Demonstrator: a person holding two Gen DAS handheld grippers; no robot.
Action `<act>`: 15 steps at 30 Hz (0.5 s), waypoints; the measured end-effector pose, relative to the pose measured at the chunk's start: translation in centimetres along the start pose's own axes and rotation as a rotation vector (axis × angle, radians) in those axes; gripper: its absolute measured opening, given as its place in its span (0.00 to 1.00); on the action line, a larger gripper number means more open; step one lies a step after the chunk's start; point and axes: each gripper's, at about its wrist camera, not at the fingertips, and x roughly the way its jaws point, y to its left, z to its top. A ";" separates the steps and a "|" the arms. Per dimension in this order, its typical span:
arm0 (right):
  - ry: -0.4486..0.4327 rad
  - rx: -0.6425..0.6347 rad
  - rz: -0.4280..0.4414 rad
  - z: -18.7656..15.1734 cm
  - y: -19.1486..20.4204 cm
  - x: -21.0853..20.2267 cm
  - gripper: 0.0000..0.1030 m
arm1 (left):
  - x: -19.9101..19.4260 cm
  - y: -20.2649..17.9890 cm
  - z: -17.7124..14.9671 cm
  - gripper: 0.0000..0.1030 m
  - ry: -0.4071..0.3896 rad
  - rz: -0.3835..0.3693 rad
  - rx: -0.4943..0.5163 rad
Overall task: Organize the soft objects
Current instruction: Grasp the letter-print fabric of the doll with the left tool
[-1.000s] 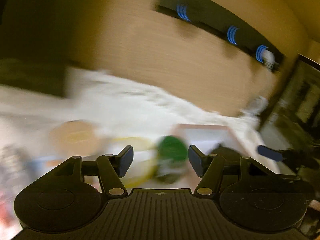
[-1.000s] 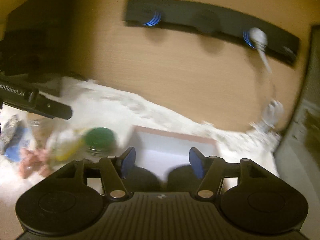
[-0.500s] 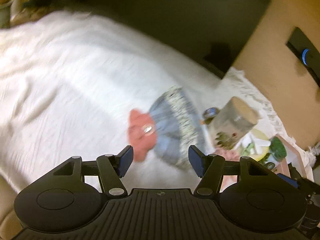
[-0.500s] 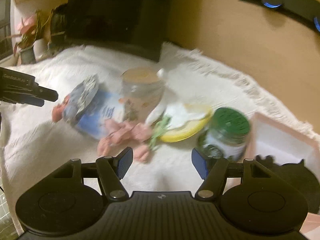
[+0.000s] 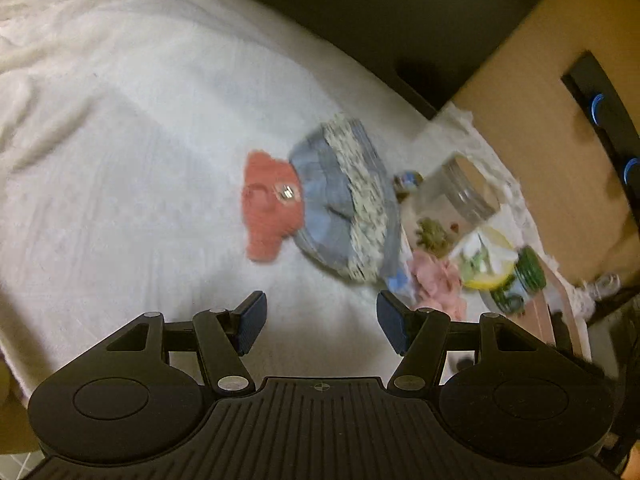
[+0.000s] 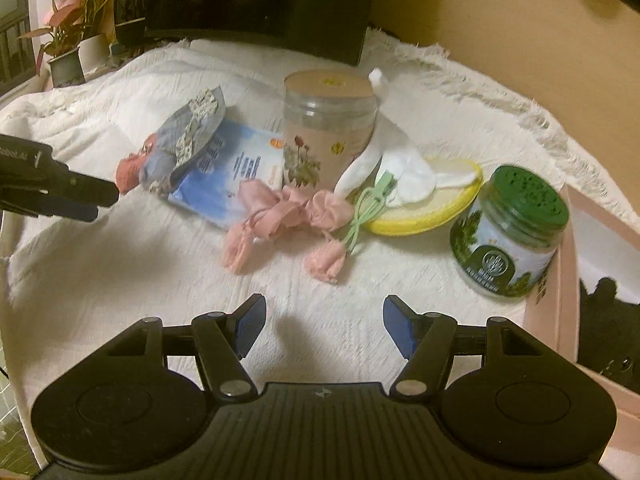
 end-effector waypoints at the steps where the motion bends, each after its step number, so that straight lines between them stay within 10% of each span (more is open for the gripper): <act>1: 0.007 0.003 0.003 -0.1 0.0 0.1 0.63 | -0.1 0.3 0.3 0.64 -0.024 0.010 -0.019; 15: 0.031 -0.022 -0.024 -1.2 -0.3 -0.3 0.63 | 4.4 -0.7 3.4 0.64 0.001 -0.059 -0.256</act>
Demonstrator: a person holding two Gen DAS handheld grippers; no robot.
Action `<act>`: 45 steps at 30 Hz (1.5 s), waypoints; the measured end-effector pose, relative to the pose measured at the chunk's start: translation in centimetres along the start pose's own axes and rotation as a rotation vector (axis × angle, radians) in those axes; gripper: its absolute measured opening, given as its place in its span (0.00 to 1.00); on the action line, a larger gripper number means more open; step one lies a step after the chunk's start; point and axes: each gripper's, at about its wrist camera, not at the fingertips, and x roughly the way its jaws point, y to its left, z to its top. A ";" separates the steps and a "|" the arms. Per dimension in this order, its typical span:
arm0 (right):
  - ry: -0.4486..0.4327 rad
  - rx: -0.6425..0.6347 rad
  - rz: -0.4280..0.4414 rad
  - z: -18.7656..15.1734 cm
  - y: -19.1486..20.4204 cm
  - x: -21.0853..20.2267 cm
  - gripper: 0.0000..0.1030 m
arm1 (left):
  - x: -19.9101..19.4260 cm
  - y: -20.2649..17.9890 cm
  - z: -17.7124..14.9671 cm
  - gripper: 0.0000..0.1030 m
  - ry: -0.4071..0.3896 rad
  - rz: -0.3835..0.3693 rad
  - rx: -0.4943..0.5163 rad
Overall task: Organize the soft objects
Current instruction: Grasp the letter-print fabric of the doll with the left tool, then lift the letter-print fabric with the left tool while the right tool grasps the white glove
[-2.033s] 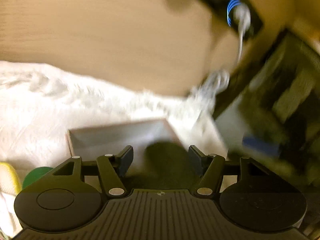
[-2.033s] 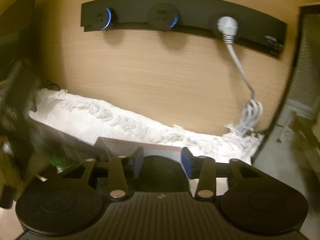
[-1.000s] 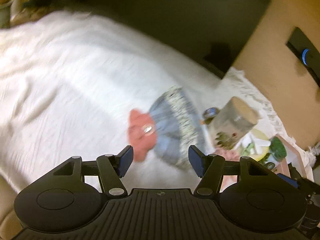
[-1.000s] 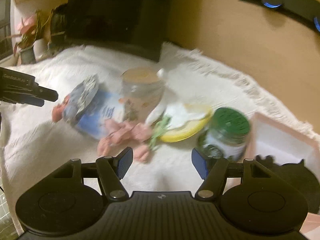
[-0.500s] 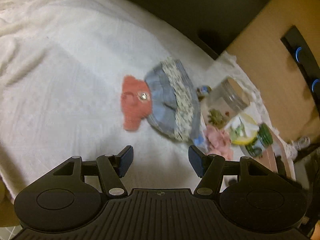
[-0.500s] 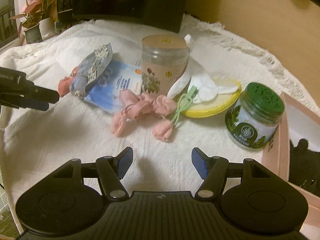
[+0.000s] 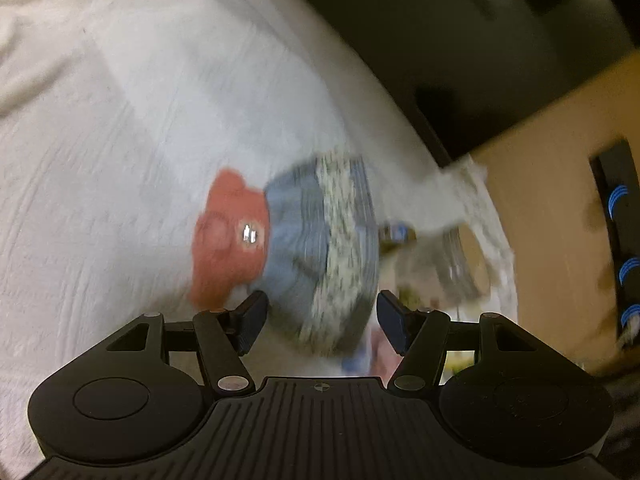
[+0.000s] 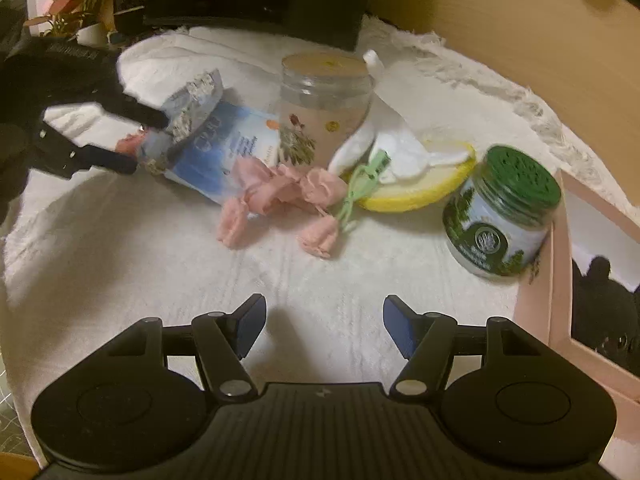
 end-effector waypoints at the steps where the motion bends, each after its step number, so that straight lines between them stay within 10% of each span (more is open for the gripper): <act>1: 0.001 -0.003 -0.006 -0.1 -0.1 0.0 0.63 | 0.2 -0.2 0.4 0.64 -0.022 0.011 -0.006; 12: -0.007 0.141 0.005 -2.0 -2.6 0.0 0.68 | 2.7 -2.0 4.6 0.67 -0.120 0.142 -0.061; 19: -0.042 0.161 -0.015 -2.7 -2.4 -0.1 0.74 | 4.7 -4.9 3.2 0.78 -0.109 0.271 0.185; 26: -0.070 0.178 -0.038 -3.2 -2.4 0.0 0.81 | 4.0 -4.5 2.4 0.27 -0.142 0.363 0.214; 45: -0.094 0.188 -0.046 -3.4 -2.5 0.7 0.96 | -1.7 -1.5 -1.9 0.13 -0.003 0.275 0.394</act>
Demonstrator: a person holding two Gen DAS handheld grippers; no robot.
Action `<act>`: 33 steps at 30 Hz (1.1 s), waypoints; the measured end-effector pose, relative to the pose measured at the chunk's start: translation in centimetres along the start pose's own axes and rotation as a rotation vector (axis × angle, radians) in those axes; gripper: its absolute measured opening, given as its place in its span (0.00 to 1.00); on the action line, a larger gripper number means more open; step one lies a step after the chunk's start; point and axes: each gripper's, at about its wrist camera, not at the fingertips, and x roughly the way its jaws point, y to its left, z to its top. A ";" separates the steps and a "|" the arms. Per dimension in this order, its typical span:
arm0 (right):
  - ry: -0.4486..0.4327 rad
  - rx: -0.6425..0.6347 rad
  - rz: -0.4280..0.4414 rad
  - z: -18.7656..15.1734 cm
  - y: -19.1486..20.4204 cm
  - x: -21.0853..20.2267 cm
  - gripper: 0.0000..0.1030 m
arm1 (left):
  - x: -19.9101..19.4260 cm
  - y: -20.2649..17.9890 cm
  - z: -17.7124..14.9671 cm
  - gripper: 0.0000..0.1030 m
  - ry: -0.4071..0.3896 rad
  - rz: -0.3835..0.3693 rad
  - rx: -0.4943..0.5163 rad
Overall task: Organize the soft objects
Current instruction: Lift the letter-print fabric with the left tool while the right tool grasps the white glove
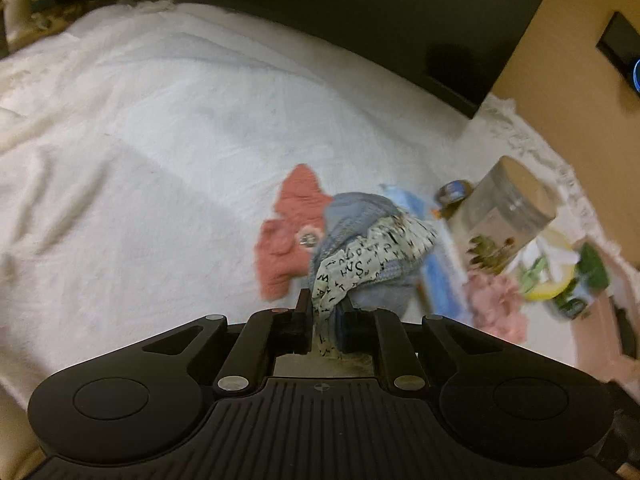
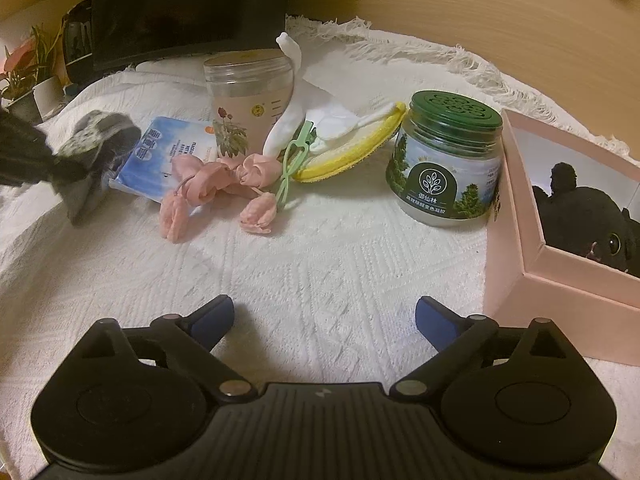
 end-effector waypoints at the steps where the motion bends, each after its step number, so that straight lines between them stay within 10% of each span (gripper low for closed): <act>1: 0.002 -0.001 0.001 0.0 0.0 0.0 0.96 | -0.2 0.2 0.0 0.13 -0.005 0.041 0.006; 6: 0.022 -0.008 0.016 0.3 -0.1 0.3 1.00 | -1.3 2.0 0.6 0.13 -0.069 0.114 -0.064; 14: 0.015 -0.016 0.023 0.2 -0.1 0.3 1.00 | -0.2 1.3 1.0 0.21 -0.092 -0.130 -0.071; 18: 0.010 -0.016 0.021 0.2 0.0 0.3 1.00 | -0.1 -1.1 1.1 0.22 -0.124 -0.066 0.064; 26: 0.010 -0.016 0.019 0.2 0.0 0.3 1.00 | 3.7 -0.5 3.0 0.27 -0.131 0.186 -0.016; 33: 0.034 -0.098 0.049 1.8 0.8 0.1 0.87 | 4.8 0.6 2.2 0.32 -0.129 0.112 -0.061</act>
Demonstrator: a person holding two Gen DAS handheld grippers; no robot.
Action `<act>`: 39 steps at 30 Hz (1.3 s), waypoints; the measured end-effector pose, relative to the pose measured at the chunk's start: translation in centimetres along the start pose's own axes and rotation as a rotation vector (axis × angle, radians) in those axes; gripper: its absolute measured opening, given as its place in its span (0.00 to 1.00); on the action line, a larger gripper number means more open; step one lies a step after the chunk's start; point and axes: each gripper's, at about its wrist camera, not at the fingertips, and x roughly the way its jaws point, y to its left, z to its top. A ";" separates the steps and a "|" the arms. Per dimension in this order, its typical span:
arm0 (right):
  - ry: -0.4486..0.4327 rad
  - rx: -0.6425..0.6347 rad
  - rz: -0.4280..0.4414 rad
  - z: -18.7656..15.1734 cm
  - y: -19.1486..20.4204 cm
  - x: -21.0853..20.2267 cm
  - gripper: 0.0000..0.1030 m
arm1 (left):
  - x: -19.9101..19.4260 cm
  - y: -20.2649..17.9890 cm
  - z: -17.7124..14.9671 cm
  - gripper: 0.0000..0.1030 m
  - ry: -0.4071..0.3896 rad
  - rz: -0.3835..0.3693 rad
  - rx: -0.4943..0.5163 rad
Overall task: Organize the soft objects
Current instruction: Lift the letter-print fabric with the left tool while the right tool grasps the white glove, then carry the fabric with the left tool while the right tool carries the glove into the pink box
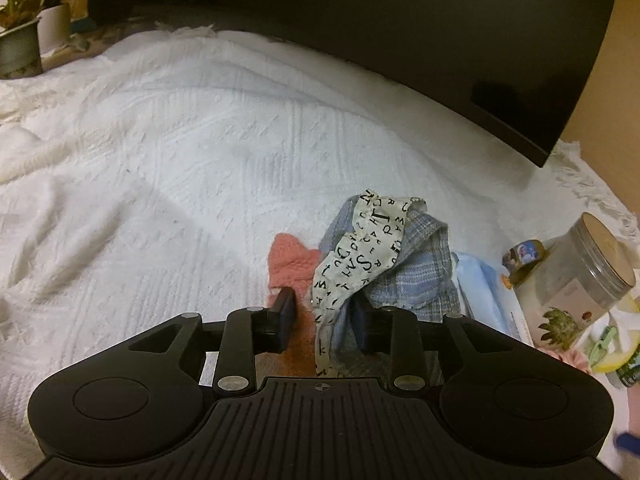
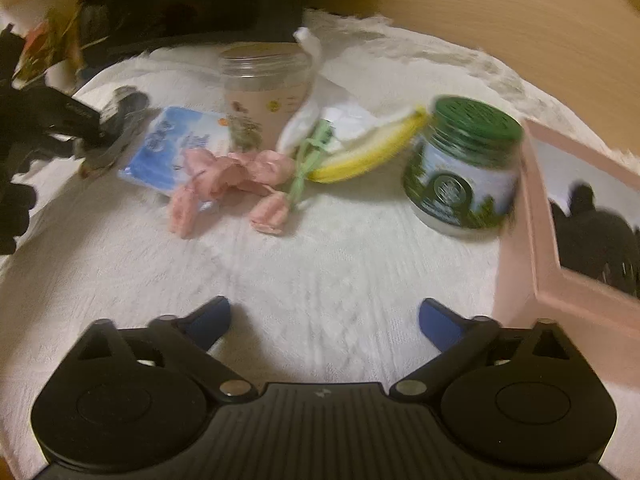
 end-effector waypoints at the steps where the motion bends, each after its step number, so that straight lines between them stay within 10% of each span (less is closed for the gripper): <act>1: -0.014 -0.019 0.006 0.6 0.2 -0.3 0.87 | 0.0 0.3 -0.1 0.32 0.006 -0.018 -0.008; 8: -0.151 -0.140 0.022 8.4 1.4 -2.8 0.84 | -1.8 1.4 0.5 0.12 0.064 -0.070 -0.076; 15: 0.077 -0.164 0.188 16.6 -2.9 1.9 0.63 | -6.3 1.1 0.8 0.10 -0.017 -0.167 -0.052; 25: 0.291 -0.236 0.133 18.1 -3.4 9.8 0.07 | -6.9 -0.4 1.9 0.10 -0.019 -0.176 0.002; 39: -0.034 -0.017 0.170 21.0 -7.1 -5.0 0.04 | -8.6 -6.9 8.5 0.10 -0.127 -0.270 0.083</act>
